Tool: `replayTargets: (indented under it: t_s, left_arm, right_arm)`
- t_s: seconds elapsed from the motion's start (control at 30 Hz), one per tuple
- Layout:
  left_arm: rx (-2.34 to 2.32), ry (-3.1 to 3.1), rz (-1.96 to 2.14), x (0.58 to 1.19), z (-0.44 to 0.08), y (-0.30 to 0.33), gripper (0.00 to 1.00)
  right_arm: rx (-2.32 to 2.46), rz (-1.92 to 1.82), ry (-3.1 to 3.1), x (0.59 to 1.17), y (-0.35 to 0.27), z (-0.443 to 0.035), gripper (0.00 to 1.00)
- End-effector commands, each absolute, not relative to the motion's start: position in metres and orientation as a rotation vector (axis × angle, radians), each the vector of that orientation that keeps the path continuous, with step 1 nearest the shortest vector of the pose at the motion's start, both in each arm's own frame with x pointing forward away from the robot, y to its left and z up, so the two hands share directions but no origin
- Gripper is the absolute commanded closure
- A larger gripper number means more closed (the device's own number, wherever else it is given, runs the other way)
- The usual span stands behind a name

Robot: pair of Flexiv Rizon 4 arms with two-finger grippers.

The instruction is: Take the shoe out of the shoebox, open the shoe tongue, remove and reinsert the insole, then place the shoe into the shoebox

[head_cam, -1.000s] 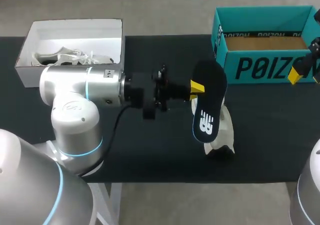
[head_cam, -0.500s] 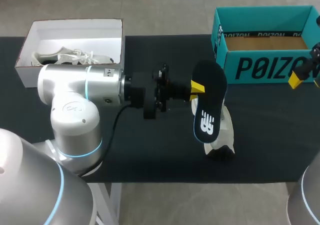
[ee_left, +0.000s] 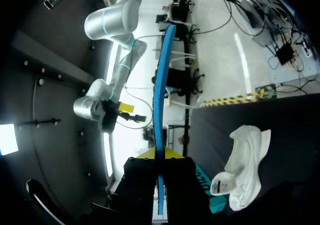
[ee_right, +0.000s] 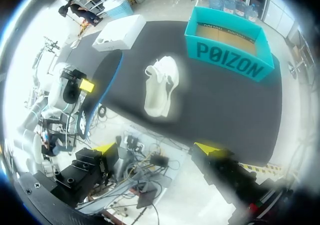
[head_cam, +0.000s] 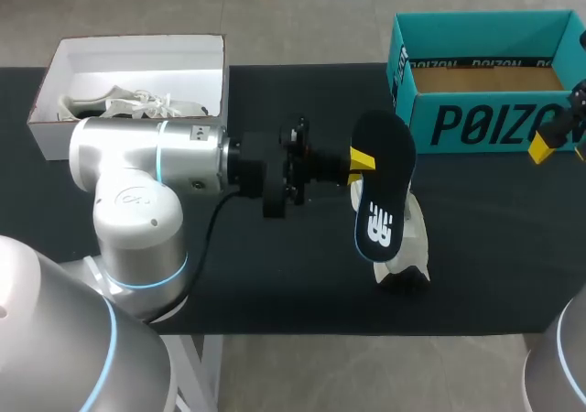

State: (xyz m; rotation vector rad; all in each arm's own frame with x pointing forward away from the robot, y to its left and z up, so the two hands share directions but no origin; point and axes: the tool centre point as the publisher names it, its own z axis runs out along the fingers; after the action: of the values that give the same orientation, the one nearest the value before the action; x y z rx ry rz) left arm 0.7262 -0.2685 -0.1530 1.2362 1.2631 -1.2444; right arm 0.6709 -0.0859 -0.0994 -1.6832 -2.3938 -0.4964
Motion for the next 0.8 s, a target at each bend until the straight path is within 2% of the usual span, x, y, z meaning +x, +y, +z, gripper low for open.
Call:
replayTargets:
  t_s: [0.03, 0.33, 0.8]
  left_arm:
    - [1.237, 1.264, -1.242, 0.726, -0.153, -0.270, 1.00]
    - [1.237, 1.264, -1.242, 0.726, -0.153, -0.270, 1.00]
    - [1.154, 1.488, -1.515, 0.674, -0.199, -0.253, 1.00]
  right_arm:
    - [-1.683, -0.492, -2.393, 0.672, -0.085, -0.100, 0.00]
    - [-1.683, -0.492, -2.393, 0.672, -0.085, -0.100, 0.00]
    - [-1.683, -0.492, -2.393, 0.672, -0.085, -0.100, 0.00]
